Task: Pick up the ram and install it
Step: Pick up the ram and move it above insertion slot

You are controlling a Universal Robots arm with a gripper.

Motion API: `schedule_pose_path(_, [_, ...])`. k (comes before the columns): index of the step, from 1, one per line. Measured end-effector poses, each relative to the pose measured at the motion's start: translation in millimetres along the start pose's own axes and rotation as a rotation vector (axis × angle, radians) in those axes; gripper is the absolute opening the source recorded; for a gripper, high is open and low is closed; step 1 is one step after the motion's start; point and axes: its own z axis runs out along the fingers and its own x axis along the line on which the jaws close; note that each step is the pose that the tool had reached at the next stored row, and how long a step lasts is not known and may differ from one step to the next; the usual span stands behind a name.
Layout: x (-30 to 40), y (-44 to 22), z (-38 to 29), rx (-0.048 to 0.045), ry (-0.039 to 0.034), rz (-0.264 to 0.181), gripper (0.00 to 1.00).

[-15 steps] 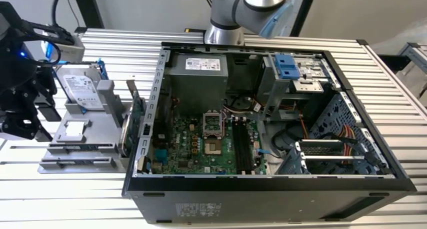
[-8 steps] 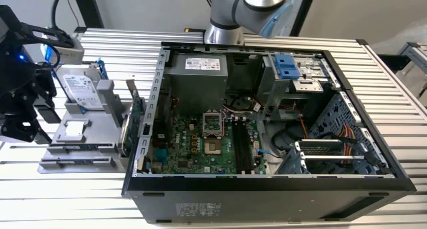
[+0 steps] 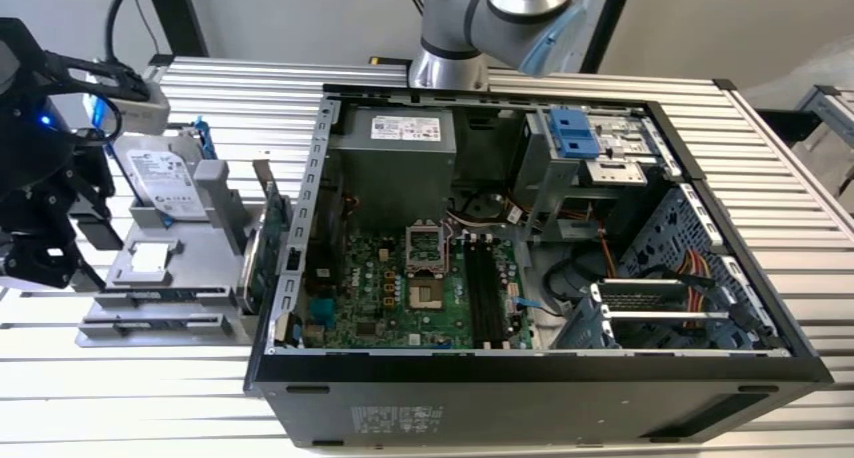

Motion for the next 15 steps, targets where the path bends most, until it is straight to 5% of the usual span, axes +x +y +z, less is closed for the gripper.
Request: schedule_pose_path(15, [-0.4, -0.1, 6.7, 0.0001, 0.0000, 0.002, 1.00])
